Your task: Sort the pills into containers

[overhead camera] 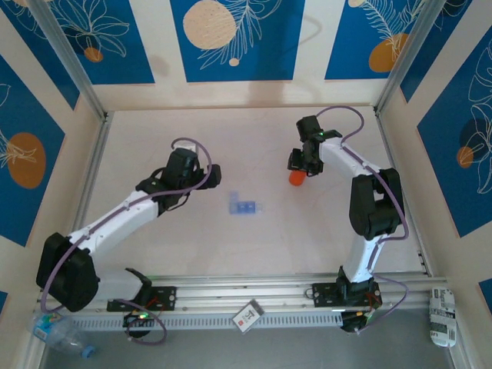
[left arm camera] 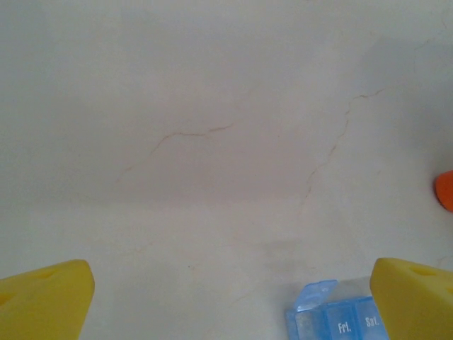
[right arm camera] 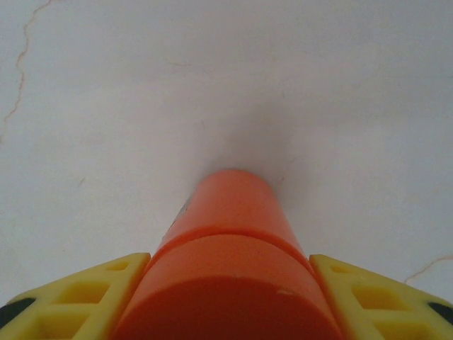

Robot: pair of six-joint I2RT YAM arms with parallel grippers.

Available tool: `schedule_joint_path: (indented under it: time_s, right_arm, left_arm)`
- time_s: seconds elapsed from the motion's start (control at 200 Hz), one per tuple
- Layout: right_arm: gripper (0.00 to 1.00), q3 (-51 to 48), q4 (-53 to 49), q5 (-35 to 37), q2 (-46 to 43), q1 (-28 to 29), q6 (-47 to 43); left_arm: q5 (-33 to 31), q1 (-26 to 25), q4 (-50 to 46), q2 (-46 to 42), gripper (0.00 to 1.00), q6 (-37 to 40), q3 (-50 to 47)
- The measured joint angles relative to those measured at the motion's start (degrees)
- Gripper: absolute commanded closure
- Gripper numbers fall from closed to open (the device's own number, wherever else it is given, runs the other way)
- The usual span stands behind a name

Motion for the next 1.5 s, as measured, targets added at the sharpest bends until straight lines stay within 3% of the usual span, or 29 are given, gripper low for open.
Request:
schedule_joint_path:
  time_s: [0.435, 0.82, 1.18, 1.501]
  right_arm:
    - [0.68, 12.87, -7.45, -7.98, -2.86, 4.24, -1.84]
    - [0.68, 20.9, -15.21, -20.11, 1.42, 6.1, -5.46]
    - [0.68, 30.86, -19.54, -31.43, 6.19, 4.52, -8.81]
    - [0.69, 32.41, -21.64, -38.58, 7.13, 3.52, -9.66]
  left_arm:
    - [4.66, 0.2, 3.82, 9.09, 0.0, 22.1, 9.11]
    - [18.4, 1.11, 20.06, 17.55, 0.0, 34.05, 7.8]
    - [36.48, 2.4, 26.91, 18.6, 0.01, 36.41, 5.42]
    - [42.34, 2.45, 28.87, 19.74, 0.01, 37.18, 6.43]
